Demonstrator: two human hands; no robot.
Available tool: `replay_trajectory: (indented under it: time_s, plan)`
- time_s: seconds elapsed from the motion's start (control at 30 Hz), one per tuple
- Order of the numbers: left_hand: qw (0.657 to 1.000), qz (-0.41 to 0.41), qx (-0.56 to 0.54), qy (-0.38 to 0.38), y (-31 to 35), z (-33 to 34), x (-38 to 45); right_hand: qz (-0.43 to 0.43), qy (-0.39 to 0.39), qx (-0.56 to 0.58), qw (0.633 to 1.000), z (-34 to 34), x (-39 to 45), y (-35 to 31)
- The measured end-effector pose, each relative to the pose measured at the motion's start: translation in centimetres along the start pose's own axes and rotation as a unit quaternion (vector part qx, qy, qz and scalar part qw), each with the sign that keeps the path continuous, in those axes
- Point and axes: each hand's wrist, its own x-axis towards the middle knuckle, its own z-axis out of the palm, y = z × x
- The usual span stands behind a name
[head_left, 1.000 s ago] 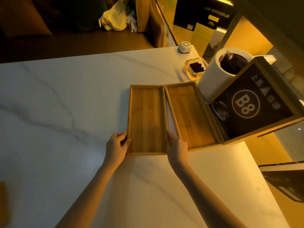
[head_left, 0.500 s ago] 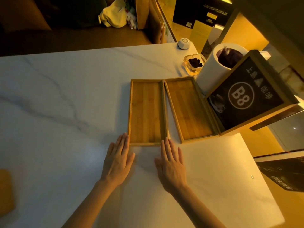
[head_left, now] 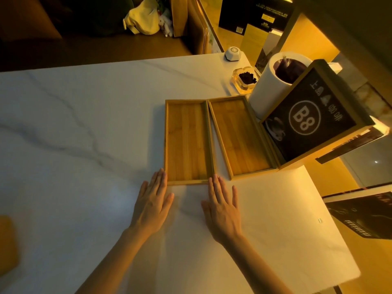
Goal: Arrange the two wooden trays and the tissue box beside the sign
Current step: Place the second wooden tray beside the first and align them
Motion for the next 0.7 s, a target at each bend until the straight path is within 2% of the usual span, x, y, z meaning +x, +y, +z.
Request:
replay_trajectory:
  time_s: [0.5,0.7]
  plan:
    - [0.999,-0.006,-0.054,0.0,2.2,1.1,-0.6,-0.022,0.036,0.001,0.999,-0.3,0.0,2.9]
    - [0.998,-0.003,-0.061,-0.004,2.7,1.9,-0.6,-0.034,0.025,-0.023,0.999,-0.7,0.0,4.0]
